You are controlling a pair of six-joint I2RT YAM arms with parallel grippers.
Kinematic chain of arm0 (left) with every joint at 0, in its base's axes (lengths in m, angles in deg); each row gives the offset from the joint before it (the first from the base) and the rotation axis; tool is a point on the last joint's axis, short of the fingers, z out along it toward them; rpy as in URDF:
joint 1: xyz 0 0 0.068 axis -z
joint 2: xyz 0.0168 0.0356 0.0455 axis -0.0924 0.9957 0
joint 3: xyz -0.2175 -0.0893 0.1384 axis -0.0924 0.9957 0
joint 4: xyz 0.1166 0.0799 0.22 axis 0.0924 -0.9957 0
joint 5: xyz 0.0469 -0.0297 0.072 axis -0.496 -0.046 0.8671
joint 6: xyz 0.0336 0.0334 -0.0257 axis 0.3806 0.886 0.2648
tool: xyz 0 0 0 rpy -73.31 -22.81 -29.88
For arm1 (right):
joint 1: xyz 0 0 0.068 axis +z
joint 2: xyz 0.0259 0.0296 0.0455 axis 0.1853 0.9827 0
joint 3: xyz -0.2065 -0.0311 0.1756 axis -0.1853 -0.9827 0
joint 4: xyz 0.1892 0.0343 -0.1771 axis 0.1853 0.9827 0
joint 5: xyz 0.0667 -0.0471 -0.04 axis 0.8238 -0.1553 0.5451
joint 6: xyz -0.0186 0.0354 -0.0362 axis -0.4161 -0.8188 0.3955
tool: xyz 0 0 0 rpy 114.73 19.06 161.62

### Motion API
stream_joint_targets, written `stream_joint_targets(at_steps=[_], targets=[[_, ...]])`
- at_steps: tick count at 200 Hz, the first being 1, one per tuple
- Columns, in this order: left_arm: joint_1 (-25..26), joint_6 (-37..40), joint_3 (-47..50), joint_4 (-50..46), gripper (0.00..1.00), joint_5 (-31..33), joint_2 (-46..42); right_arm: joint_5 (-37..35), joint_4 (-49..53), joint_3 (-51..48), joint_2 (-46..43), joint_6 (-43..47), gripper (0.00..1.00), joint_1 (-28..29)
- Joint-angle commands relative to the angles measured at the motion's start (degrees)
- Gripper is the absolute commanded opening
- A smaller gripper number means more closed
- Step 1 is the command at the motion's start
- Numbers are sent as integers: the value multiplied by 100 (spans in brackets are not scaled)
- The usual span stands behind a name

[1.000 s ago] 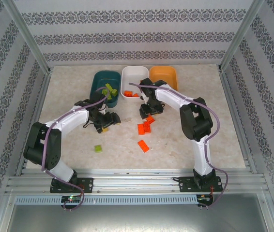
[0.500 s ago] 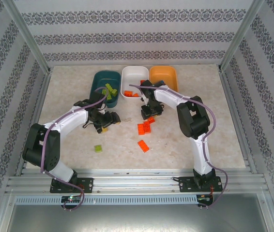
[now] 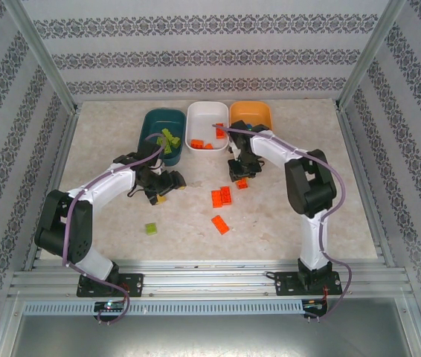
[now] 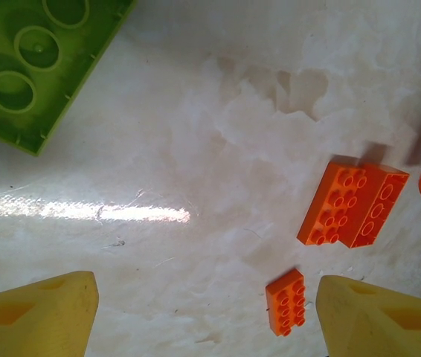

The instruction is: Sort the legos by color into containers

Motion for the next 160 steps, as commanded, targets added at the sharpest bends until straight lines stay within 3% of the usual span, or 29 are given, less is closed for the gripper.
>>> stream_joint_targets(at_steps=[1,44,82,108,160], targets=[[93,-161,84,307,78,-39,70,835,40,-184,-763,-290,26,-32],[152,-297,116,542,78,-81,114,2409,-404,-152,-1346,-1256,26,-366],[149,-184,11,475,80,-73,55,3355,-1756,97,-1266,-2886,26,-839],[152,-152,159,468,82,-52,-112,3442,-2657,419,-809,-3860,26,-959],[123,216,331,-10,88,181,-596,3234,-3179,1629,449,-4741,26,-889]])
